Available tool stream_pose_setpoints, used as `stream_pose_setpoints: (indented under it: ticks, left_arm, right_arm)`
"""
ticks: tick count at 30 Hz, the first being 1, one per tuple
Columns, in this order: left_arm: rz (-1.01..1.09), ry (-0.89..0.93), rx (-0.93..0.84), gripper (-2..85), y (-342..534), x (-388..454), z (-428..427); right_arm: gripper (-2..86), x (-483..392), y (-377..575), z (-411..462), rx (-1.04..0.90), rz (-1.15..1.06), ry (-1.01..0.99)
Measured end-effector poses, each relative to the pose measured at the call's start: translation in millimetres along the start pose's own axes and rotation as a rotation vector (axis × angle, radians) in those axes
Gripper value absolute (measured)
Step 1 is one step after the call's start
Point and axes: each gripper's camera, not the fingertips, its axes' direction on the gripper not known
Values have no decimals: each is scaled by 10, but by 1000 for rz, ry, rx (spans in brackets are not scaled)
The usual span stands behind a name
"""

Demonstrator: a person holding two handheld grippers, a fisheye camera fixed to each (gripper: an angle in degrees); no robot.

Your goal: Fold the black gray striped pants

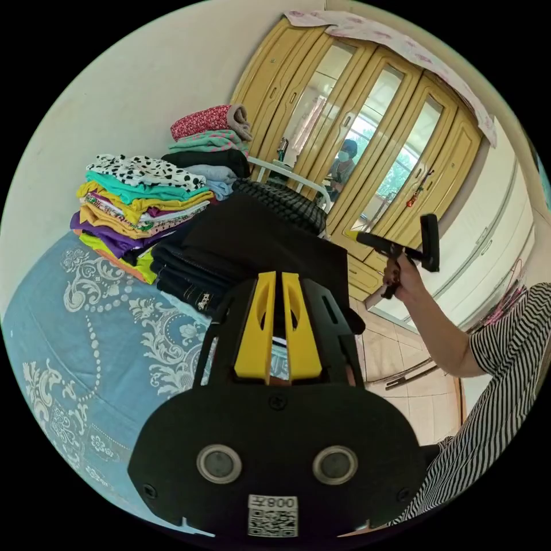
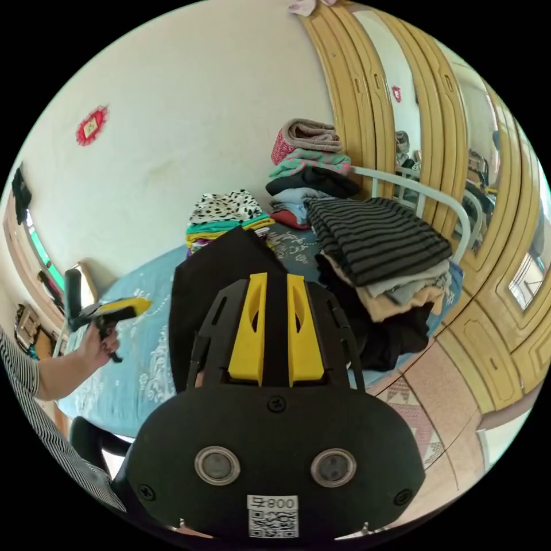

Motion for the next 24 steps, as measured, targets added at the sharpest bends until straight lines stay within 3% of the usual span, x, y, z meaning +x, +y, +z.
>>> stream_pose_setpoints:
  ticks: [9, 15, 19, 24]
  left_arm:
    - [-173, 2, -296, 19, 1560, -178, 580]
    - [-254, 48, -340, 21, 2270, -246, 940]
    - [-230, 65, -348, 14, 2530, -244, 1140]
    - [-211, 105, -331, 4, 2988, -282, 1288]
  right_arm:
    - [103, 354, -1516, 1278, -89, -89, 245]
    - [115, 450, -2033, 2028, -208, -143, 373]
    - [68, 613, -2050, 2387, -282, -139, 501]
    - [21, 992, -2119, 2174, -243, 6, 366]
